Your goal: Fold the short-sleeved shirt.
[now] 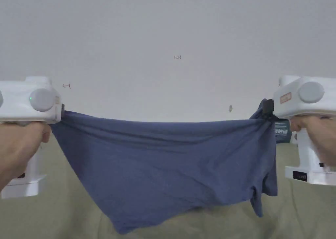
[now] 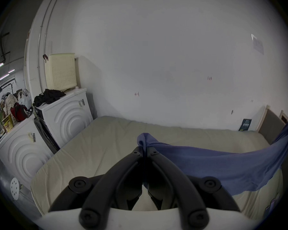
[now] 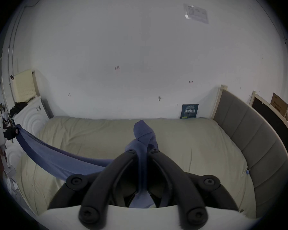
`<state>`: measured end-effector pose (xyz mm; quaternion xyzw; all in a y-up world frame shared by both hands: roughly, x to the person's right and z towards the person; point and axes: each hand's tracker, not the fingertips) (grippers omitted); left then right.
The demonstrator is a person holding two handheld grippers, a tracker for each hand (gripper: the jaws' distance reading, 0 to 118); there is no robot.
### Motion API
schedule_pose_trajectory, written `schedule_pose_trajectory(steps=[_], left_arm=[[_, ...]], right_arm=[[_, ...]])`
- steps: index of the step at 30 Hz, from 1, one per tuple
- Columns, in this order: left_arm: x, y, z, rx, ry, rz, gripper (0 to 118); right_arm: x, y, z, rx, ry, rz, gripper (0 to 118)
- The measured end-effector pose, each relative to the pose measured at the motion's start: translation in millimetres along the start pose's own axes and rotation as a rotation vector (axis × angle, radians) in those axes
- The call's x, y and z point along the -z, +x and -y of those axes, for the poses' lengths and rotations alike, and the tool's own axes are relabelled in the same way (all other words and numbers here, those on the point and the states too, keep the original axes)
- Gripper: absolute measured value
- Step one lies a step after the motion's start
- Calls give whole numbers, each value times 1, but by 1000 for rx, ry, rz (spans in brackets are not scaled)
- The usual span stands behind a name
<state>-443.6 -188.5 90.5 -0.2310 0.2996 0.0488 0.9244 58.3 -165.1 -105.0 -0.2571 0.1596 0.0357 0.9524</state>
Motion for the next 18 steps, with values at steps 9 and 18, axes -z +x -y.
schedule_pose_trajectory(steps=[9,18], left_arm=[[-1,-17,141,22,-178,90,0],[-85,-58,256,24,-286,126,0]], right_arm=[[-7,12,150,18,-107,-10,10],[-101,29,294,126,-191,-36,10]])
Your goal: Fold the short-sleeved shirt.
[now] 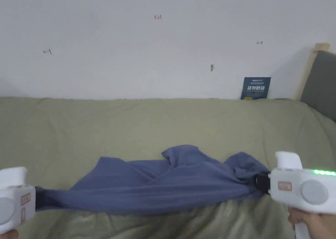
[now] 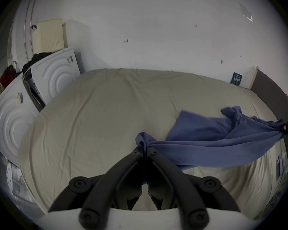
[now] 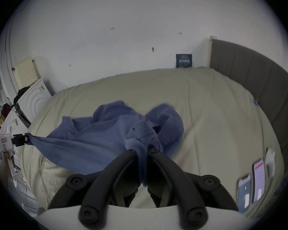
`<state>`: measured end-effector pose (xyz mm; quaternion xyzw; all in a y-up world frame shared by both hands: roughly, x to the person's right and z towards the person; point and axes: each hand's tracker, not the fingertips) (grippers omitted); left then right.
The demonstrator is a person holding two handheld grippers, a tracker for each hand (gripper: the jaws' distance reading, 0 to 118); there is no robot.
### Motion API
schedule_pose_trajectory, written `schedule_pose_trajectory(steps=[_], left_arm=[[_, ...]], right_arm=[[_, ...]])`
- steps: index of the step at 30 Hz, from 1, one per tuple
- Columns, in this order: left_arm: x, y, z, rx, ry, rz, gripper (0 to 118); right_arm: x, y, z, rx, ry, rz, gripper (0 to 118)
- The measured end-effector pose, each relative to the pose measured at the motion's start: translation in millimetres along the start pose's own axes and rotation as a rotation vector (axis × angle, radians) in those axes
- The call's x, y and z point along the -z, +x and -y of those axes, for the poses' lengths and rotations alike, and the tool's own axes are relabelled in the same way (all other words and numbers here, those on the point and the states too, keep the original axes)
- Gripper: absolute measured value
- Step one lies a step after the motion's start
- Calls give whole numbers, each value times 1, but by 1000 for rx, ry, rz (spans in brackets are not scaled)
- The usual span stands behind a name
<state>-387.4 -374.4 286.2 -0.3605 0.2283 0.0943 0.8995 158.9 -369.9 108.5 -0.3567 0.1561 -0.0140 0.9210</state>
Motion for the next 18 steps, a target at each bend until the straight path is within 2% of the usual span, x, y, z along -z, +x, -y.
schedule_pose_trajectory(steps=[4,6,9,15,18], left_arm=[[-29,-12,45,-13,-42,12,0],[-29,-24,65,-11,-60,8,0],[-43,-30,92,0,-97,23,0],[-55,-42,128,-29,-137,33,0],[-46,-44,141,-29,-177,28,0]], right_arm=[[-36,7,58,-3,-20,4,10],[-50,13,87,59,-49,-3,10],[-59,21,119,74,-88,10,10],[-62,34,160,156,-139,-7,10],[-56,41,168,268,-163,-31,11]])
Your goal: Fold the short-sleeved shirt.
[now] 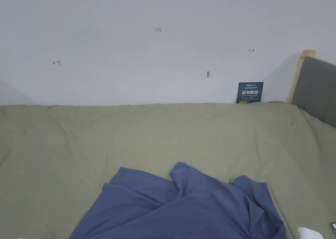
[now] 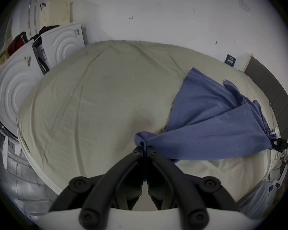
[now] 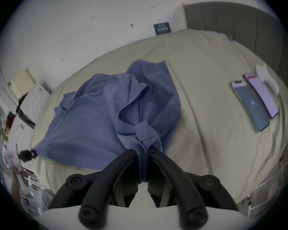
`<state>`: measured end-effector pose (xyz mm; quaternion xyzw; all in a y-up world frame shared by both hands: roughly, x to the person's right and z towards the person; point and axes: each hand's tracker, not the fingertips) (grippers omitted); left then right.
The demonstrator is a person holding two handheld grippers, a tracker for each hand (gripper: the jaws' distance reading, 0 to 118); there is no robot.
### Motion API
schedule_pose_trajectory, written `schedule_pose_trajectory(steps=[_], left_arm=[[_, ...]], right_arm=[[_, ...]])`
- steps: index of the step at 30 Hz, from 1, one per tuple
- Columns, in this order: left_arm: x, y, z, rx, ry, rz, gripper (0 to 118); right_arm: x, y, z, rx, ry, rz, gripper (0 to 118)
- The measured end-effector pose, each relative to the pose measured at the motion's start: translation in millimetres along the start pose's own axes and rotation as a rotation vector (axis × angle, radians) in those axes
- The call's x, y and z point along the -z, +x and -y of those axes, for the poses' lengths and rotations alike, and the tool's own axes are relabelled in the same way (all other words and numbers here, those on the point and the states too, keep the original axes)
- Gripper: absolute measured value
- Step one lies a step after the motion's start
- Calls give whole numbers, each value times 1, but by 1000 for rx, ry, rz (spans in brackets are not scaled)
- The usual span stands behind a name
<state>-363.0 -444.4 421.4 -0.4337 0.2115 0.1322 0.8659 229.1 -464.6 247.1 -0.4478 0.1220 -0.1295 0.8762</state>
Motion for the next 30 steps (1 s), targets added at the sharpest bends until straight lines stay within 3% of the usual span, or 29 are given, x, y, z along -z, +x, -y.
schedule_pose_trajectory(steps=[1,2,3,4,5,6,9,12,14,15,16,17,18,19,22,30], left_arm=[[2,-2,1,-10,-12,12,0],[4,-3,2,-20,-18,21,0],[4,-1,3,-26,-29,32,4],[4,0,3,-21,-40,42,20],[3,0,3,-18,-38,32,75],[4,0,3,-11,-42,26,114],[-6,2,9,-20,-15,58,117],[-32,1,7,-27,3,87,117],[-46,3,8,-20,12,118,114],[-55,5,9,-8,11,130,110],[-63,7,12,15,29,150,102],[-70,9,14,17,46,151,76],[-77,11,17,9,69,152,27],[-77,12,19,30,90,166,0],[-64,15,30,24,116,141,0],[-58,-14,44,-22,35,113,0]], right_arm=[[2,3,1,29,5,9,12],[3,5,1,43,-5,28,29],[3,7,0,52,-25,54,54],[1,8,0,68,-40,70,84],[-1,11,-1,81,-50,79,113],[-7,13,1,99,-34,74,118],[-31,10,-1,104,-13,74,118],[-57,-14,-1,-75,29,147,118],[-72,-36,3,-176,78,155,117],[-79,-52,4,-231,65,166,112],[-85,-67,6,-271,71,146,98],[-91,-81,10,-296,99,130,64],[-93,-95,15,-324,120,115,31],[-94,-108,19,-342,130,124,9],[-92,-127,31,-307,150,75,6],[-81,-147,71,-323,116,38,4]])
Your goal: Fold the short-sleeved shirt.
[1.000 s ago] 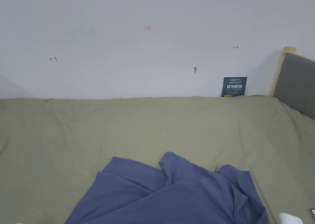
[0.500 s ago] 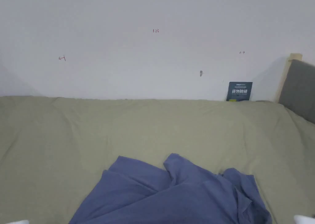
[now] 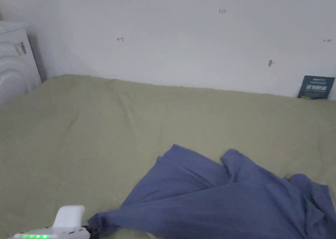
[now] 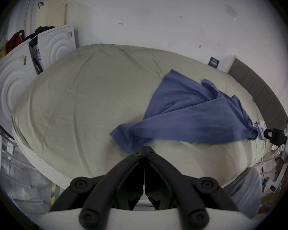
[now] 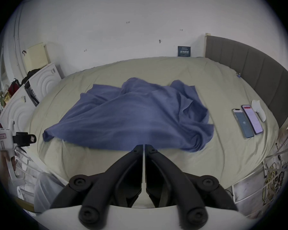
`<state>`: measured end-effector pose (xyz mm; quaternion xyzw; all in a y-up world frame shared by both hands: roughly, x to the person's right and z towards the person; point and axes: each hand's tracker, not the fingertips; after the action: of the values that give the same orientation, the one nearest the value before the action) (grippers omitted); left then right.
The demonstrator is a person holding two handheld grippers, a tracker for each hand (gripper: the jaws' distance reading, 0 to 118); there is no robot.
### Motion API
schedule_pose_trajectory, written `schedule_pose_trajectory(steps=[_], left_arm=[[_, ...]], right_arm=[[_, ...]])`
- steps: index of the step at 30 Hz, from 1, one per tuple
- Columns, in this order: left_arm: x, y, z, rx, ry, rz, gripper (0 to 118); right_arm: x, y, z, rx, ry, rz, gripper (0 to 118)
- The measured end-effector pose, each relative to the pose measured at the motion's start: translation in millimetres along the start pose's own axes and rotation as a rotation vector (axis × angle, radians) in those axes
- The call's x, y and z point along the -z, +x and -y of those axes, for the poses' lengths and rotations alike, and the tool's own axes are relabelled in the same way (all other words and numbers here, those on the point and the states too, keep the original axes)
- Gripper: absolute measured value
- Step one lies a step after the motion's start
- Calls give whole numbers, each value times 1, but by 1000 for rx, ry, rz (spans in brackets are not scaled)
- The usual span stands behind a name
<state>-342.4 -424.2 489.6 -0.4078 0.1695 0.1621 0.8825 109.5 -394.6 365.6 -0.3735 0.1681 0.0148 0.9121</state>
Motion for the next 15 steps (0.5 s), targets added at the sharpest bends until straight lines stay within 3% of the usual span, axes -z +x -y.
schedule_pose_trajectory(steps=[7,8,9,10,13,15], left_arm=[[5,-21,-7,-10,-25,-31,0],[9,-25,-11,-30,-18,9,26],[14,-25,-20,-29,-17,-9,76],[25,-27,-25,-32,-31,-11,118],[48,-25,-40,-31,-67,-93,115],[66,-24,-50,-50,-73,-72,115]], right_arm=[[8,-9,14,-35,-38,-27,5],[9,-10,14,-33,-43,-32,5],[10,-12,15,-30,-47,-36,5],[12,-12,14,-27,-52,-43,5],[14,-15,14,-30,-64,-66,5],[18,-17,14,-37,-73,-63,5]])
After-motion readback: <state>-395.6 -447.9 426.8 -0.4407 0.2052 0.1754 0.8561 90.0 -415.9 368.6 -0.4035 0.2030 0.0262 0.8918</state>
